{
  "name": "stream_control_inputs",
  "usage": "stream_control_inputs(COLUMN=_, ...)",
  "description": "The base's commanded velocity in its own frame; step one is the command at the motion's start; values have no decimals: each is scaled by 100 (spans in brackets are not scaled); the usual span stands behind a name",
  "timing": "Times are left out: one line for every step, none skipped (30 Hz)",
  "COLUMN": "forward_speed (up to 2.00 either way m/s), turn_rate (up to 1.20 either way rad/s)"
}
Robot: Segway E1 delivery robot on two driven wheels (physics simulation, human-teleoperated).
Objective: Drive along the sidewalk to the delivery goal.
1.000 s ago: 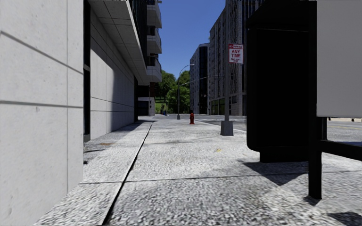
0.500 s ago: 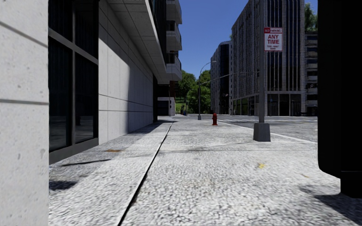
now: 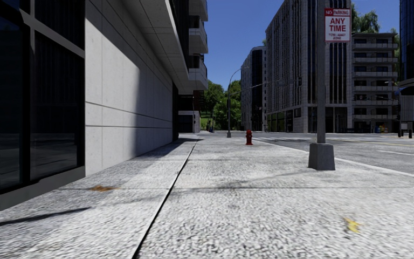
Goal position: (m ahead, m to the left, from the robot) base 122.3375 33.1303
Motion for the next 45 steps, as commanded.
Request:
stream_control_inputs(forward_speed=200, turn_rate=0)
stream_control_inputs(forward_speed=200, turn_rate=0)
stream_control_inputs(forward_speed=200, turn_rate=0)
stream_control_inputs(forward_speed=200, turn_rate=0)
stream_control_inputs(forward_speed=200, turn_rate=0)
stream_control_inputs(forward_speed=200, turn_rate=0)
stream_control_inputs(forward_speed=200, turn_rate=0)
stream_control_inputs(forward_speed=200, turn_rate=0)
stream_control_inputs(forward_speed=200, turn_rate=0)
stream_control_inputs(forward_speed=200, turn_rate=0)
stream_control_inputs(forward_speed=200, turn_rate=0)
stream_control_inputs(forward_speed=200, turn_rate=0)
stream_control_inputs(forward_speed=200, turn_rate=0)
stream_control_inputs(forward_speed=200, turn_rate=0)
stream_control_inputs(forward_speed=200, turn_rate=0)
stream_control_inputs(forward_speed=200, turn_rate=0)
stream_control_inputs(forward_speed=200, turn_rate=0)
stream_control_inputs(forward_speed=200, turn_rate=0)
stream_control_inputs(forward_speed=200, turn_rate=0)
stream_control_inputs(forward_speed=200, turn_rate=0)
stream_control_inputs(forward_speed=200, turn_rate=0)
stream_control_inputs(forward_speed=200, turn_rate=0)
stream_control_inputs(forward_speed=200, turn_rate=0)
stream_control_inputs(forward_speed=200, turn_rate=0)
stream_control_inputs(forward_speed=200, turn_rate=0)
stream_control_inputs(forward_speed=200, turn_rate=0)
stream_control_inputs(forward_speed=200, turn_rate=0)
stream_control_inputs(forward_speed=200, turn_rate=0)
stream_control_inputs(forward_speed=200, turn_rate=0)
stream_control_inputs(forward_speed=200, turn_rate=0)
stream_control_inputs(forward_speed=200, turn_rate=0)
stream_control_inputs(forward_speed=200, turn_rate=0)
stream_control_inputs(forward_speed=200, turn_rate=-1)
stream_control_inputs(forward_speed=200, turn_rate=-1)
stream_control_inputs(forward_speed=200, turn_rate=-3)
stream_control_inputs(forward_speed=200, turn_rate=-3)
stream_control_inputs(forward_speed=200, turn_rate=0)
stream_control_inputs(forward_speed=200, turn_rate=0)
stream_control_inputs(forward_speed=200, turn_rate=0)
stream_control_inputs(forward_speed=200, turn_rate=0)
stream_control_inputs(forward_speed=200, turn_rate=0)
stream_control_inputs(forward_speed=200, turn_rate=0)
stream_control_inputs(forward_speed=200, turn_rate=0)
stream_control_inputs(forward_speed=200, turn_rate=0)
stream_control_inputs(forward_speed=200, turn_rate=0)
